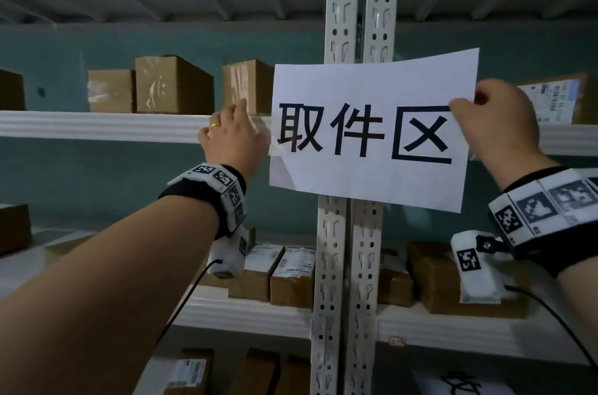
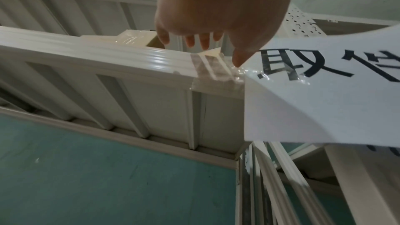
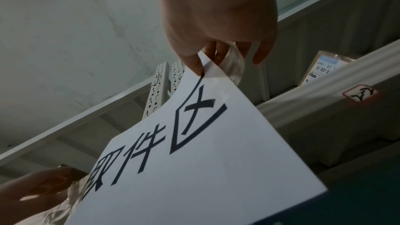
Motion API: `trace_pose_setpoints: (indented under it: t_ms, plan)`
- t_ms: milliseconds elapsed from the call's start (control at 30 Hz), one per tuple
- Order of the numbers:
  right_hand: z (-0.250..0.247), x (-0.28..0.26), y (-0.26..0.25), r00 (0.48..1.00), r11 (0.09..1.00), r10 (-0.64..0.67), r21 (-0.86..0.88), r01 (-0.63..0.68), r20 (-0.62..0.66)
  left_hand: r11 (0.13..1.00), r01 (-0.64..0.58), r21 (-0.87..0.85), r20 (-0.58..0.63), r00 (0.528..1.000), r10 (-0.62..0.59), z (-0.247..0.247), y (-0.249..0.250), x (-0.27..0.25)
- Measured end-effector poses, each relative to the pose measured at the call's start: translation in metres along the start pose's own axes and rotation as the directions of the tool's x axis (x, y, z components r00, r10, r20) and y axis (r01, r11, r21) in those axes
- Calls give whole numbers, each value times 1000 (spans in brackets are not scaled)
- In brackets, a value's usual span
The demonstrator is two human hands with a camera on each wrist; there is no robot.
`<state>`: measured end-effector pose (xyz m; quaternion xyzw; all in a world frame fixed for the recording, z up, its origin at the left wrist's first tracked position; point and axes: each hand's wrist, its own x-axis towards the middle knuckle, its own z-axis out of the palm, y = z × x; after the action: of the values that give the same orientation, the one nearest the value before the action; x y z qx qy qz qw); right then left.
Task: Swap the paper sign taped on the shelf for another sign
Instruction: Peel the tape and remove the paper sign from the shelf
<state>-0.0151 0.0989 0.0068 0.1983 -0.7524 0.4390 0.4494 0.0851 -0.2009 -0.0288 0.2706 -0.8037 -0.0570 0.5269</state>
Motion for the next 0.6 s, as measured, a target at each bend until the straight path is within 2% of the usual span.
trace_pose_setpoints:
  t_ms: [133, 367, 600]
  plan:
    - [0, -8, -11, 1000, 1000, 12, -11, -12, 12, 999, -24, 21, 48, 999, 23, -13, -2, 14]
    - [0, -16, -29, 999, 998, 45, -37, -44, 13, 991, -135, 15, 132, 982, 132, -20, 2, 26]
    - [1, -22, -38, 999, 998, 49, -43, -48, 18, 981, -172, 91, 143, 977, 158, -20, 2, 31]
